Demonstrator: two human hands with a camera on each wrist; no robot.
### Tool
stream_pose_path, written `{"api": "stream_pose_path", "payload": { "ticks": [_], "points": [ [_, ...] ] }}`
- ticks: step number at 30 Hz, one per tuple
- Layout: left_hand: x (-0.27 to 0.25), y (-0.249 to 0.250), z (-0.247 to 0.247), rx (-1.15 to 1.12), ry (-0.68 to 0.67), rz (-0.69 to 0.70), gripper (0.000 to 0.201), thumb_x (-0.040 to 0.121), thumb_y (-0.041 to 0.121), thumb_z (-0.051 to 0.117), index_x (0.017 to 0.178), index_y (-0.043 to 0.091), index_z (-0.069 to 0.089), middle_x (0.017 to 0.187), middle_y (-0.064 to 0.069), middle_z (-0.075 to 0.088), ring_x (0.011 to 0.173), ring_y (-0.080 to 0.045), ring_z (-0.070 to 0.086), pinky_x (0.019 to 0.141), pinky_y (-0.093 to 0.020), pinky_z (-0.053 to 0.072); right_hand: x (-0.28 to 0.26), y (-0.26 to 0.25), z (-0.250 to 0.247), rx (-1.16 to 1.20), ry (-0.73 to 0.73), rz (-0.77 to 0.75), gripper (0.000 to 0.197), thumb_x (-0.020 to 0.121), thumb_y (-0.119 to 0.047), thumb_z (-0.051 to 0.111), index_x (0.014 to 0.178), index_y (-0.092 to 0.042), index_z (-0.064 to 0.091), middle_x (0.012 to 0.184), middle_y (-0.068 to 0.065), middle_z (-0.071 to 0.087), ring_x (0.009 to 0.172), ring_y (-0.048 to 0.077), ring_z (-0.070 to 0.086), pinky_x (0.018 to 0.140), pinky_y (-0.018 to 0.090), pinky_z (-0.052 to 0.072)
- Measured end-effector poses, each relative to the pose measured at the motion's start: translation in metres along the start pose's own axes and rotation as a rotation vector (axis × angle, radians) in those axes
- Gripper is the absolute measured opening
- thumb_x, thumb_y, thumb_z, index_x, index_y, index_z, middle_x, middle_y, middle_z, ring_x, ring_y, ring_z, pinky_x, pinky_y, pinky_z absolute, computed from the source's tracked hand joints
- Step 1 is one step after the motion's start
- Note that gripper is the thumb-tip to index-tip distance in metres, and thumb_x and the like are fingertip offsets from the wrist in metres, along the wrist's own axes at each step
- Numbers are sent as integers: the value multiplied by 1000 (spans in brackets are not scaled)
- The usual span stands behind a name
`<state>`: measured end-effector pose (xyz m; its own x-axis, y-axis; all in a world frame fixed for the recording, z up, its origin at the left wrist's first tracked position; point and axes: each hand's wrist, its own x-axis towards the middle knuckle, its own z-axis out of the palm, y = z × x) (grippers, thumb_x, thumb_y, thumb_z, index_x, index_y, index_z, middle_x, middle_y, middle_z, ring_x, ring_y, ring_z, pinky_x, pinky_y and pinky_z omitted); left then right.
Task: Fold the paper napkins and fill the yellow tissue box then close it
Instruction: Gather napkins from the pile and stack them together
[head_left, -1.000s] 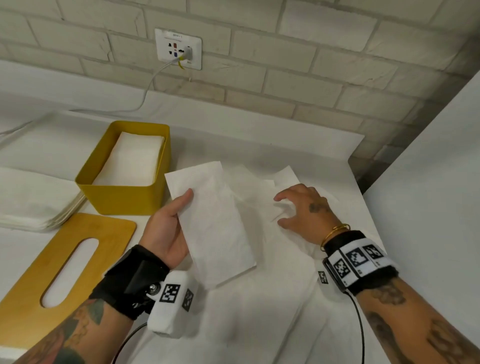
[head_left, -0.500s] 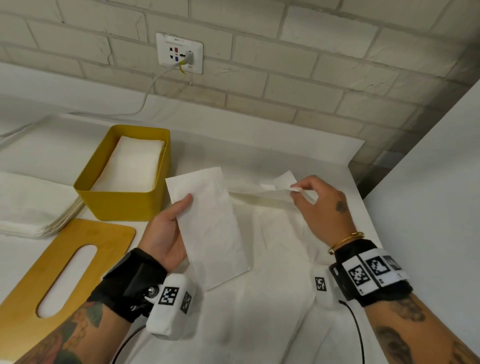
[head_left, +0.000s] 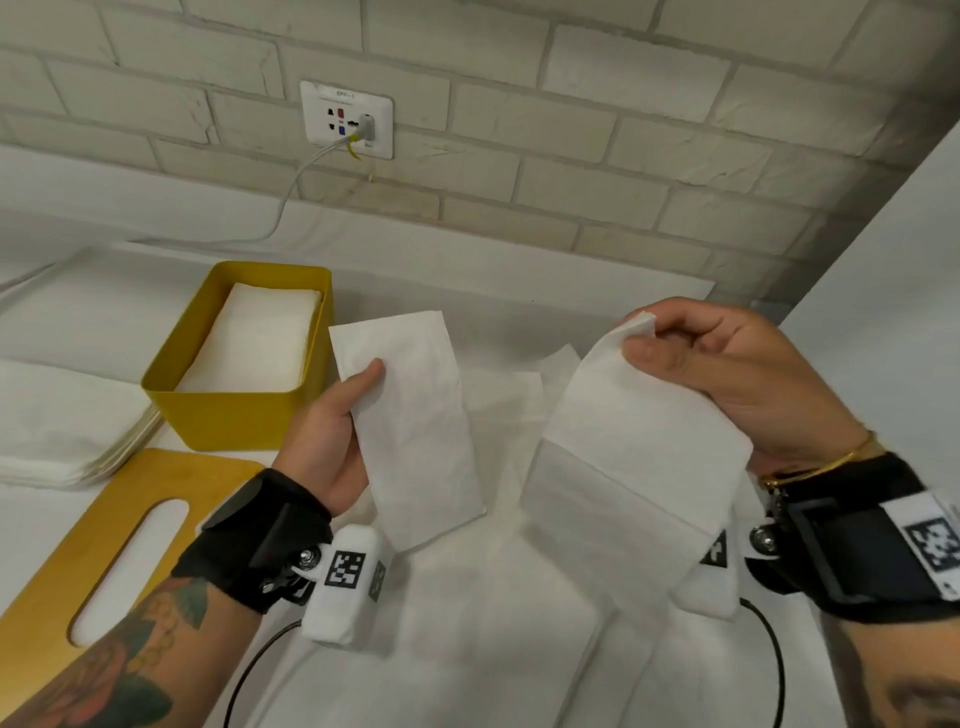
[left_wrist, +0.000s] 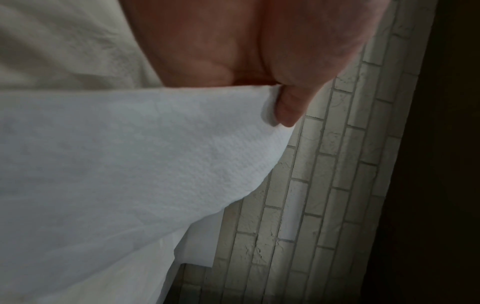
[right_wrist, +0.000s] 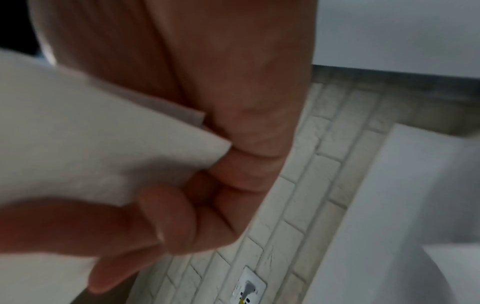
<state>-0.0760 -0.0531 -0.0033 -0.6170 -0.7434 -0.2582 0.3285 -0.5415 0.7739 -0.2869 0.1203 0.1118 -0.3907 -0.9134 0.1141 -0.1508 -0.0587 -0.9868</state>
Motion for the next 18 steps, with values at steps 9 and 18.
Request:
{"api": "stream_pose_path", "payload": {
  "ticks": [9,18],
  "points": [
    [-6,-15,-7,57,8,-54,30,103,27,50,119,11,70,119,-11,74,107,-25,72,99,-42,50,13,105,-28,-295,93,361,19,86,-9,78,104,-9,73,99,5,79,91,19,74,84,24,55],
    [1,-22,-8,74,23,-80,30,104,27,50,121,10,68,117,-11,75,102,-23,74,90,-39,53,-14,129,-42,-330,93,593,62,68,-1,89,120,-24,62,120,4,66,105,26,69,88,46,61]
  ]
}}
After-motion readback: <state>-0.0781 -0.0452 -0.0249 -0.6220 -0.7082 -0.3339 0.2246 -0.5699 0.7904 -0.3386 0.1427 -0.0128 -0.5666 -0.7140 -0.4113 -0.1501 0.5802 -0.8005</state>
